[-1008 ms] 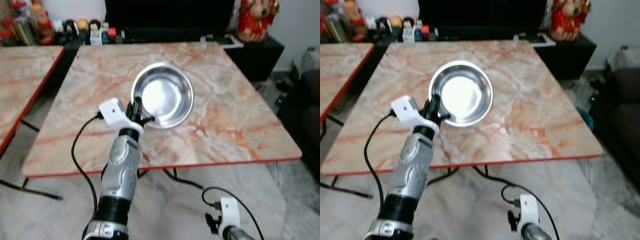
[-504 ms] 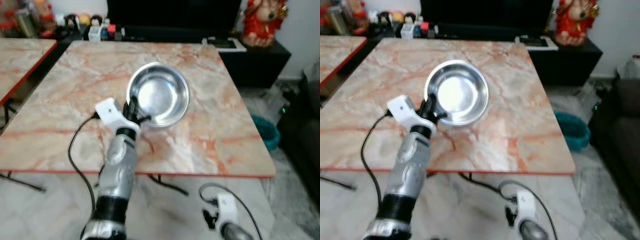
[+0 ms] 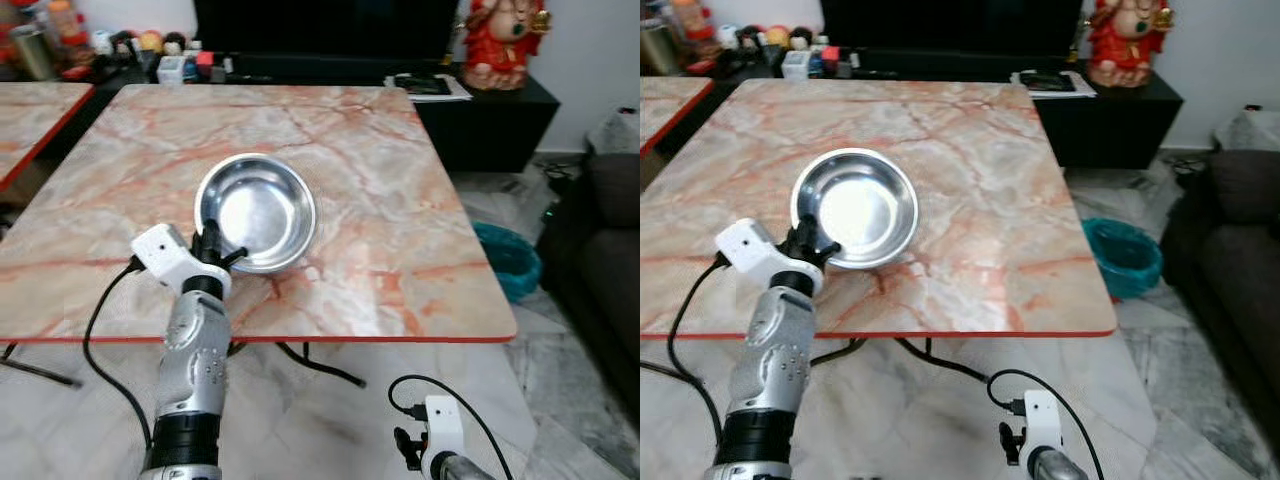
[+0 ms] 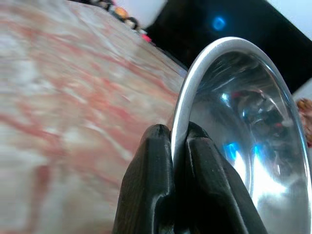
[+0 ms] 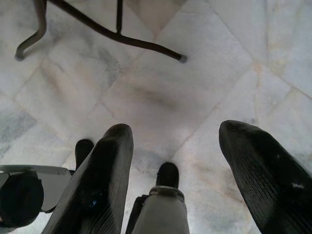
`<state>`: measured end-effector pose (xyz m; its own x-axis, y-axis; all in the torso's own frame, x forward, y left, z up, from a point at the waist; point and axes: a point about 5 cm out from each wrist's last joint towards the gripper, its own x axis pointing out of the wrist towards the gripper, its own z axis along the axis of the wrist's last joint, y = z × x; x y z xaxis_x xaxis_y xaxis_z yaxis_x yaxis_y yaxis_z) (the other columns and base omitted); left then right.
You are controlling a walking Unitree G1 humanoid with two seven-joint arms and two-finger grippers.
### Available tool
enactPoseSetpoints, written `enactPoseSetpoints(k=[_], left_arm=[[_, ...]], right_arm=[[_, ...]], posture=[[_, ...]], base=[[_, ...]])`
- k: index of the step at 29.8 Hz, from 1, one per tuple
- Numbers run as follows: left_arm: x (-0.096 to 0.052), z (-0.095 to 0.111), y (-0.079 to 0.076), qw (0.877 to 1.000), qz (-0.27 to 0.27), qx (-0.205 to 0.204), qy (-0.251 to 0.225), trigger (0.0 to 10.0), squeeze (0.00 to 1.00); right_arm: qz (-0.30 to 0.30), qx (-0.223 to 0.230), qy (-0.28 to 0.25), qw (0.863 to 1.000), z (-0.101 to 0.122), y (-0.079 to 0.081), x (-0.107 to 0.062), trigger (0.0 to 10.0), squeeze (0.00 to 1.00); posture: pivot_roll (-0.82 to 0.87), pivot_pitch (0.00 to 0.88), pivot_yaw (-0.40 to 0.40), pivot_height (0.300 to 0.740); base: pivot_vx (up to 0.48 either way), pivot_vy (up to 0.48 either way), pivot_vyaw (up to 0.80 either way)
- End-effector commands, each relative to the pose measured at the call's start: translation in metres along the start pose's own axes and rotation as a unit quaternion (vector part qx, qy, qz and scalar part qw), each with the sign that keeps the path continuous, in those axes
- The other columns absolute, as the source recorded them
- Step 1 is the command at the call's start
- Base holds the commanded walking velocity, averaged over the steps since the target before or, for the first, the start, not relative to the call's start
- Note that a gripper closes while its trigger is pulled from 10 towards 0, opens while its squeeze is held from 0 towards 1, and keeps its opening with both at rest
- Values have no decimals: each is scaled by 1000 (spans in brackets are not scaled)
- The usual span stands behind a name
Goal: Setting the table
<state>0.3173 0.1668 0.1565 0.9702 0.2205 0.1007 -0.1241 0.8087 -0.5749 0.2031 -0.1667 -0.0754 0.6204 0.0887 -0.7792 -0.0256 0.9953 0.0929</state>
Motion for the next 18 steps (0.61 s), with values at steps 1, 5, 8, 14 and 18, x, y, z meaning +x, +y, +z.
enactPoseSetpoints(k=[1, 5, 8, 14, 18], left_arm=[[0, 5, 5, 1000, 15, -13, 1, 10000, 0], [1, -2, 13, 997, 46, -46, 45, 10000, 0], [-1, -5, 16, 993, 70, -80, 61, 10000, 0], [-2, -5, 14, 984, 88, -133, 76, 10000, 0], [-4, -5, 17, 976, 115, -156, 96, 10000, 0]], right_arm=[[0, 0, 4, 1000, -1, -1, 0, 10000, 0], [1, -1, 5, 1000, -1, -1, 0, 10000, 0], [1, -2, 5, 1000, -1, 0, 0, 10000, 0], [1, -4, 8, 1000, -3, -1, -1, 10000, 0], [4, -5, 8, 1000, -3, 0, 0, 10000, 0]], posture=[[98, 92, -45, 740], [96, 93, -46, 740], [92, 94, -44, 740], [97, 95, -46, 740], [96, 94, -45, 740]], base=[[0, 0, 0], [0, 0, 0], [0, 0, 0], [0, 0, 0], [0, 0, 0]])
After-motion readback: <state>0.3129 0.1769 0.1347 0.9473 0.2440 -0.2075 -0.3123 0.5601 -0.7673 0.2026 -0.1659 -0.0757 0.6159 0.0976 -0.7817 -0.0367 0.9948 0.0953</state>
